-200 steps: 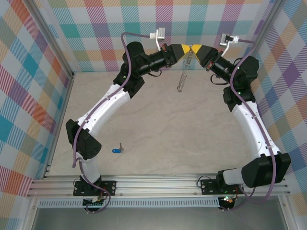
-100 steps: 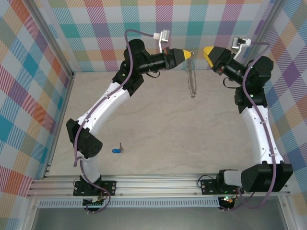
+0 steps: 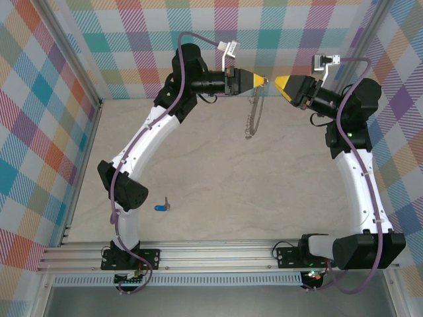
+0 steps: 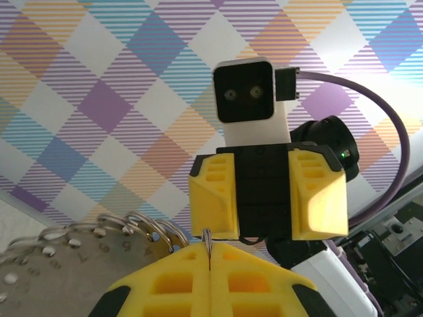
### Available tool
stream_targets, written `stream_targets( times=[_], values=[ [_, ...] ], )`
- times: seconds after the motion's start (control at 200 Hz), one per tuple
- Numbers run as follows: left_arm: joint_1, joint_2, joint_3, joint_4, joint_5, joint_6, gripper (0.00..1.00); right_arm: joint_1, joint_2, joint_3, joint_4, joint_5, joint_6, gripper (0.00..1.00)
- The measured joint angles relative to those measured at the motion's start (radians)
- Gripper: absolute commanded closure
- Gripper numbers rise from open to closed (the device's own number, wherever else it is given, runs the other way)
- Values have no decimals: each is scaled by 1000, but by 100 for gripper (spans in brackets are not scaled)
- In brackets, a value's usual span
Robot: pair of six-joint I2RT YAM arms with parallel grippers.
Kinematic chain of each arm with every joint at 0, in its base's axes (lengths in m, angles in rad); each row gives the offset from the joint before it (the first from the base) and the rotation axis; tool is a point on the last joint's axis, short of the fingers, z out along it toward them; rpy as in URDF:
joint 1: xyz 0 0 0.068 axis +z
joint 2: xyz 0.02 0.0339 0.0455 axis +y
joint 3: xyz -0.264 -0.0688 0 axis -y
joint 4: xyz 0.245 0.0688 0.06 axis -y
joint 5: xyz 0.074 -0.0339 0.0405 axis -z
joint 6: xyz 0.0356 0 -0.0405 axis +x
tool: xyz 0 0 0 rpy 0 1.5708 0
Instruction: Put the keys on the keyring
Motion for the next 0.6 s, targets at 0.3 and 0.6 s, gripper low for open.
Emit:
stream_targets(
  times=[0.3,0.6],
  values=[
    [0,0,9,-7,33,7,100,29,13,0,0,2,0,64],
    [2,0,11,-7,37,7,100,66,32,0,1,21,0,76]
  ],
)
